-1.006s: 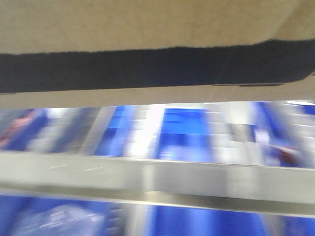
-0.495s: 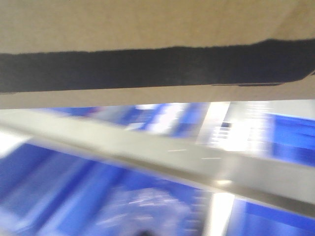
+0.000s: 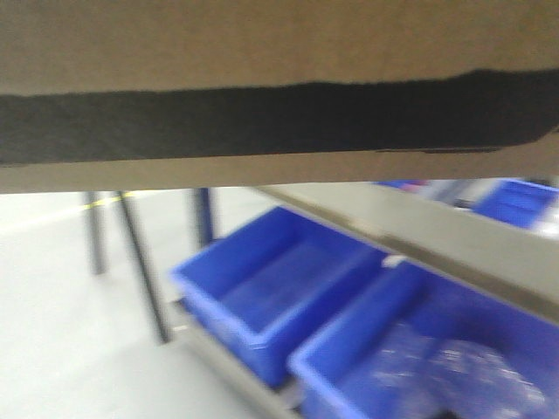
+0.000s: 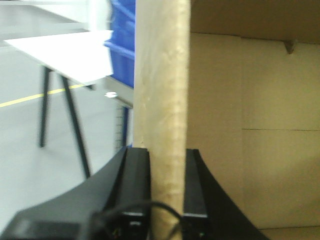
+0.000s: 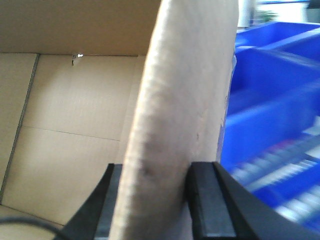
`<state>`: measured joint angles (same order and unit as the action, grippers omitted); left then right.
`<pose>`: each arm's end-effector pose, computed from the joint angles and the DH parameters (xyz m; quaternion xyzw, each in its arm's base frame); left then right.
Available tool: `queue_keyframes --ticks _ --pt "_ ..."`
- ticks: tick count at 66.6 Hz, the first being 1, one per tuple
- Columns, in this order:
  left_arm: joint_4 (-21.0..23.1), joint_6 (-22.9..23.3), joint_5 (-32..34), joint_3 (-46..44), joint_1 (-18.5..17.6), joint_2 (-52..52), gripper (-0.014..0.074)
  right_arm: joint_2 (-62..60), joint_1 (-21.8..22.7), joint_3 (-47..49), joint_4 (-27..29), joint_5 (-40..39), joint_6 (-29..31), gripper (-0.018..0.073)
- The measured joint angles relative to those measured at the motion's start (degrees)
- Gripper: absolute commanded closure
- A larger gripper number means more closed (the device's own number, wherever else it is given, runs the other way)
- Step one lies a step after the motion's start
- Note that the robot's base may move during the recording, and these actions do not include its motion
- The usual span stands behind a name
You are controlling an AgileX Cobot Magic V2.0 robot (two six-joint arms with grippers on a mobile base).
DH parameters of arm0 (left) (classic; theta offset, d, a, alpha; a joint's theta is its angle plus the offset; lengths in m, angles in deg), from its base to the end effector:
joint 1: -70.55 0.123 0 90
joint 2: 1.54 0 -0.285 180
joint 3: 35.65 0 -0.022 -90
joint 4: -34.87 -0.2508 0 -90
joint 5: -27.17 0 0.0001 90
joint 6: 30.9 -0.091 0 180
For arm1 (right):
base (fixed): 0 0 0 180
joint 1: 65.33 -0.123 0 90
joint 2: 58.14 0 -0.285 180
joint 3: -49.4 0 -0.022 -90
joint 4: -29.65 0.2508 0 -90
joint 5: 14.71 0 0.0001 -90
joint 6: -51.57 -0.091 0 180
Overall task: Grab box from left shelf to table start
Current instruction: 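Hold the box in both grippers while the base turns away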
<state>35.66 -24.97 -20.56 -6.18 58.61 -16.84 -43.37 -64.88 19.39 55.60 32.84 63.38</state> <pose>-0.0227 0.0038 0.3877 0.0380 0.7213 -0.1142 0.6820 -0.0282 0.0296 0.3902 -0.0750 0.6989 0.1511 0.6950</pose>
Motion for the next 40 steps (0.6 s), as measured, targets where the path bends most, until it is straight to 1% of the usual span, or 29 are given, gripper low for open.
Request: queue_keyframes --ticks 40 --pt "0.00 0.00 0.00 0.00 0.00 0.00 0.0696 -0.13 0.00 0.03 0.00 0.00 0.00 0.0494"
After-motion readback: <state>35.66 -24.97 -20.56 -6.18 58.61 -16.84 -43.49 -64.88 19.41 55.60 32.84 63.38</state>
